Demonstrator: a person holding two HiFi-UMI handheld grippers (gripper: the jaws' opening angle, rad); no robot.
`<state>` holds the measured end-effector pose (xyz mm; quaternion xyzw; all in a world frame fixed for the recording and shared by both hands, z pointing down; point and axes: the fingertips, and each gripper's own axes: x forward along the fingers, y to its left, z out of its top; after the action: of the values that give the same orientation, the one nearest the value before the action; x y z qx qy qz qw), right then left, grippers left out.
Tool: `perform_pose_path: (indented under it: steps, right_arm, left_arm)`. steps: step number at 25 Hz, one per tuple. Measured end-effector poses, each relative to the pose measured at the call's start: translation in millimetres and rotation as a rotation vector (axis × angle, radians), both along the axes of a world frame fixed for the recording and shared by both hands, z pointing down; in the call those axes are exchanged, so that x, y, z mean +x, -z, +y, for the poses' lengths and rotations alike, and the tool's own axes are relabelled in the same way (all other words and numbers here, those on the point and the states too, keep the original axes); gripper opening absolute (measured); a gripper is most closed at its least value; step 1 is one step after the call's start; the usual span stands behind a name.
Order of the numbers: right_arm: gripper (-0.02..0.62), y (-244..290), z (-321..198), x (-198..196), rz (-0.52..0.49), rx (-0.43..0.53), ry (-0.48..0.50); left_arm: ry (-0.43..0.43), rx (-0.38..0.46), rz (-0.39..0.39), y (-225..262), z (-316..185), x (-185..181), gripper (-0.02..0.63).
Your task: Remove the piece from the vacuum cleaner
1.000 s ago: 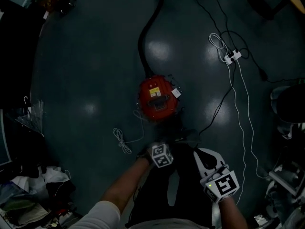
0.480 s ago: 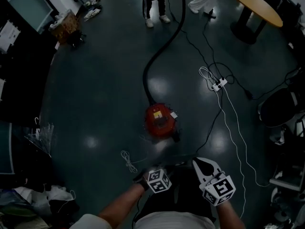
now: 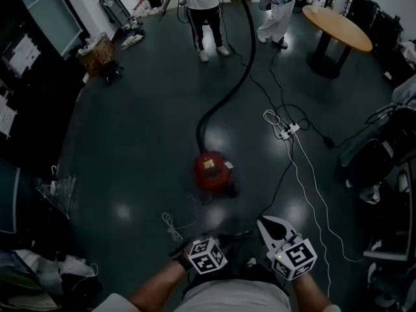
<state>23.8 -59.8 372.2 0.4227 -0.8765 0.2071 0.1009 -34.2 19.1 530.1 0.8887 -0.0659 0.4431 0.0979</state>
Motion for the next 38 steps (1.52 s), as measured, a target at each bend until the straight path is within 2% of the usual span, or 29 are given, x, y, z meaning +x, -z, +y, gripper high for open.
perform_pose_path:
  steps: [9,17,22,31,38]
  right_arm:
    - [0.017,44,106,51,-0.002,0.037,0.055]
    - [0.017,62,172,73,0.000,0.039,0.096]
    - [0.017,74,188,64,-0.004,0.052,0.125]
    - [0.017,81,196,35,0.017,0.079,0.172]
    - [0.015,77,202,36,0.026,0.072,0.166]
  left_arm:
    - [0.139,0.037,0.043,75,78,58,0.026]
    - [0.177,0.037,0.077,109,148,93,0.026]
    - [0.181,0.026,0.093,121,168,93,0.026]
    - [0.170,0.059,0.074,132,172,69,0.026]
    - [0.160,0.060,0.073,128,175,71,0.026]
